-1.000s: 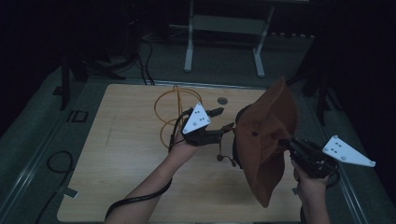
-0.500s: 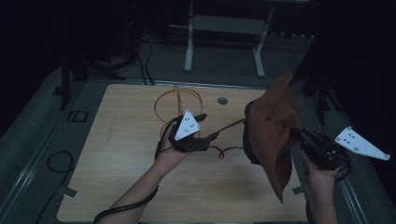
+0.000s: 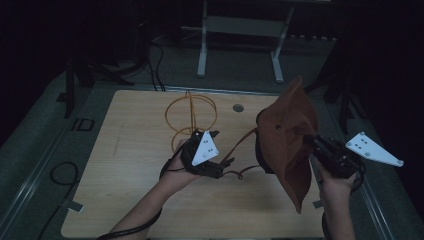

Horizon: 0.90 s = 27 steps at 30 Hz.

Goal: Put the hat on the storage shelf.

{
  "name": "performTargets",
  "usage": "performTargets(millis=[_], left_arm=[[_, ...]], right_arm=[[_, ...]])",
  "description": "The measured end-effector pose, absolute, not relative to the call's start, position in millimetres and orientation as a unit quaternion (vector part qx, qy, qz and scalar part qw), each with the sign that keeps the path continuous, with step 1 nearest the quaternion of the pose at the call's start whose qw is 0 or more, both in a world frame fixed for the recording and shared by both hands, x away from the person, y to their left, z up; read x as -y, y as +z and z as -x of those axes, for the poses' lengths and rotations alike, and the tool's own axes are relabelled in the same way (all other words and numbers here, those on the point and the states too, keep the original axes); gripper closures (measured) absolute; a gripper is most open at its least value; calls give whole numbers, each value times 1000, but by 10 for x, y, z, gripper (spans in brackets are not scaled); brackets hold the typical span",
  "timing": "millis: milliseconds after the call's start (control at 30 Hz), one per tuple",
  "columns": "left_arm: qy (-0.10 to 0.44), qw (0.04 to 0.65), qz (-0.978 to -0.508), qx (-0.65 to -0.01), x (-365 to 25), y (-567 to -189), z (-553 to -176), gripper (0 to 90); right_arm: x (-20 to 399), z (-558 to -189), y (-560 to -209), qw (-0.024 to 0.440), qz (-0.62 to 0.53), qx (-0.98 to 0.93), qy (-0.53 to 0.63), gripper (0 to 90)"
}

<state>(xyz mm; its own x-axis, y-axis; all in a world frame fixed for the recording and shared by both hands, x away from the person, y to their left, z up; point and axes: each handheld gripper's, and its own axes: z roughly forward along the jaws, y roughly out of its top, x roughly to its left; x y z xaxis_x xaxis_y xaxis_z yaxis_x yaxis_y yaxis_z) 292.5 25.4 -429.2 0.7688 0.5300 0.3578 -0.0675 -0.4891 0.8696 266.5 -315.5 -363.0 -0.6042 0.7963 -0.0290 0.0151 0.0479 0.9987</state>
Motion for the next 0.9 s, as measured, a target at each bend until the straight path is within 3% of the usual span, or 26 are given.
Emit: performTargets(millis=[333,500,733,900], left_arm=[[370,462,-801,-95,-24,-4368,-2759,27],[342,513,-778,-124,-103,-4336,-2751,23],[253,613,-724,-190,-378,-4276,-2812,23],[263,618,-711,-209,-538,-4273,-2753,23]], right_arm=[[3040,-2722,-3701,329,-324,-660,593,889],[2989,-2765,-3734,330,-332,-664,584,889],[2921,-2817,-3732,331,-336,-661,583,889],[2872,-2867,-3738,327,-333,-664,585,889]])
